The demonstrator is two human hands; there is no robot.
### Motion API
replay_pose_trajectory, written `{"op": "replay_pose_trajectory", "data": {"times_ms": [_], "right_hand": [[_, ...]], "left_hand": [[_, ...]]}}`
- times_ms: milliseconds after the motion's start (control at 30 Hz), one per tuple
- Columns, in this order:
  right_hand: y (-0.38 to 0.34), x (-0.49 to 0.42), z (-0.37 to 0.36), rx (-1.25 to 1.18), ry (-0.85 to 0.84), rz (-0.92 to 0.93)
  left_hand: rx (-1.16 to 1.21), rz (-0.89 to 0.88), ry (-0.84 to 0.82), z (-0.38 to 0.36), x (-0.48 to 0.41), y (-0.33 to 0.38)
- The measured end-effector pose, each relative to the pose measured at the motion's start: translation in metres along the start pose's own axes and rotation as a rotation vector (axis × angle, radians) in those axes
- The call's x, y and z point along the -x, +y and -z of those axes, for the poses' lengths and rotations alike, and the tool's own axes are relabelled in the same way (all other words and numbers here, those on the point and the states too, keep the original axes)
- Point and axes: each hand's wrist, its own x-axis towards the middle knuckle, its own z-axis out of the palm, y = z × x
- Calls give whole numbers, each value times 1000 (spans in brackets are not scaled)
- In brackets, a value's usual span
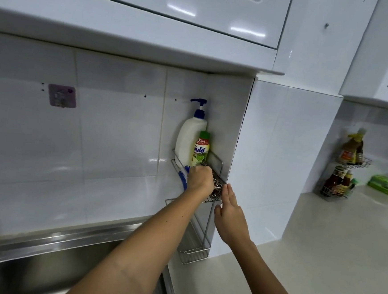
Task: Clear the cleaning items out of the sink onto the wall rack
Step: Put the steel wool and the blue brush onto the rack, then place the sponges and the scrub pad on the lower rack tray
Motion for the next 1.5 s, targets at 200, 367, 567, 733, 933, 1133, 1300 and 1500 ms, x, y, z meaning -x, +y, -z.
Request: {"op": "replay_pose_trajectory", "data": {"times_ms": [200, 367, 567, 733, 933, 1133, 1300, 1500], "right_hand": [[-6, 0, 0, 18, 12, -34], [-13, 3, -10, 25, 42, -67], [-11, 6, -17, 80, 61, -79], [-21, 22, -33, 92, 117, -31], [-50, 57, -91, 90, 17, 52], [-75, 98, -162, 142, -237, 129], [-90, 136, -214, 161, -471, 215], [-100, 175, -267, 179, -693, 209]], "left_hand": [[478, 296, 241, 2, 21, -30], [978, 565, -42, -8, 35, -22], [909, 494, -88, -11, 36, -26], [834, 404, -91, -7, 48, -49], [332, 233, -94, -9, 101, -143], [-183, 214, -335, -34, 184, -267], [-284, 309, -554, -51, 253, -339], [-323, 408, -676, -71, 304, -373]]}}
